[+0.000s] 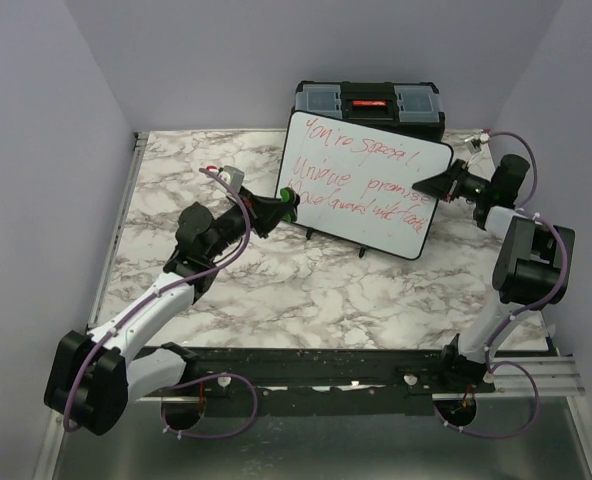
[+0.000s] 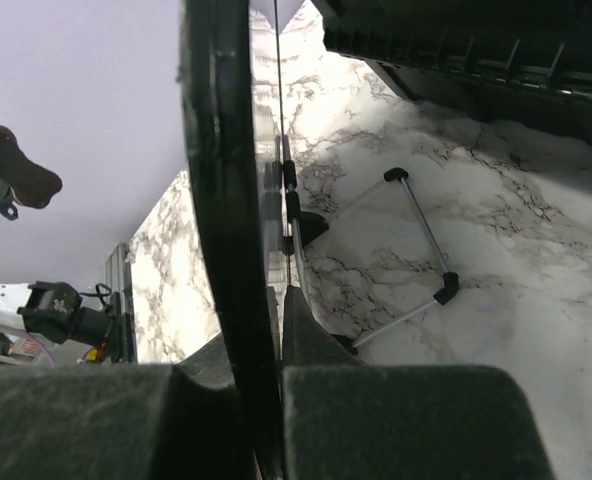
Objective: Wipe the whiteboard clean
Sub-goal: Pick up the whiteboard from the whiteboard stand.
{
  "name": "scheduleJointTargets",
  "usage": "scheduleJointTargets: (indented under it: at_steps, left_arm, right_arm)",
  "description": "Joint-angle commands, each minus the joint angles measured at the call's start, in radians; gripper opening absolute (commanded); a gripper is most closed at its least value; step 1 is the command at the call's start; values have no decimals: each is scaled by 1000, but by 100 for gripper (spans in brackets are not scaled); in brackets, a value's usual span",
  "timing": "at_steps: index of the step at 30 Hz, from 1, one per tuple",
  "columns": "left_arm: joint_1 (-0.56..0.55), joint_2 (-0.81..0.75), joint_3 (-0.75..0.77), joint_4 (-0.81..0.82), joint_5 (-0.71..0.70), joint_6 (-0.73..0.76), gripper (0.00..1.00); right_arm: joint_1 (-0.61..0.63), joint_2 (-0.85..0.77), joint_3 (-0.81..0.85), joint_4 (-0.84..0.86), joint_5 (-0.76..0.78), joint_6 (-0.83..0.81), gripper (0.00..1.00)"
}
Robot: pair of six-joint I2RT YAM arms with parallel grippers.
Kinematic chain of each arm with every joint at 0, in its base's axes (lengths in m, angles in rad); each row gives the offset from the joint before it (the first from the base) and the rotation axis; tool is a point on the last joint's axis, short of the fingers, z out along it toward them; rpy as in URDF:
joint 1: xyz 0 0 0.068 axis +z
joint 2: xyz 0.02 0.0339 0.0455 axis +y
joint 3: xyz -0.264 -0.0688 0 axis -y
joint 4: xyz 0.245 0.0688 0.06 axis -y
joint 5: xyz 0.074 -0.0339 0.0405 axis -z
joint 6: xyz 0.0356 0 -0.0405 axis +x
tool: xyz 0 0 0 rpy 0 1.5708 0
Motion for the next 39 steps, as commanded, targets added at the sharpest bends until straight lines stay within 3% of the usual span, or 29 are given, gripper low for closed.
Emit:
scheduleJointTargets:
  at_steps: [1,6,10,16,19,26,30,34,39]
  left_arm:
    - [6,-77,-21,-58,-11,40,0]
    - [12,-143,-27,-115,-27,60,0]
    - [24,-181,-32,-148,-22,67,0]
    - [39,-251,-42,-189,-33,62,0]
    - [43,-303,-43,-225,-40,63,0]
    - [50,-418,-100,-288,-45,29,0]
    - [53,-498,-178,-274,-52,-10,0]
    - [52,-556,-248,-253,-89,-46,0]
    - [55,-527,-271,-215,-169,-83,0]
  right_arm:
    - [-12,-58,26,161,65,165,1]
    - [-9,-88,36,516,106,553,1]
    - [19,-121,101,450,144,594,1]
    - [98,-215,183,65,149,342,1]
    - [137,-271,156,-67,116,238,1]
    - [164,-435,28,-486,102,-213,1]
    - [167,-507,-48,-607,132,-370,1]
    - [168,-567,-133,-639,138,-421,1]
    - [167,-617,-180,-761,137,-595,1]
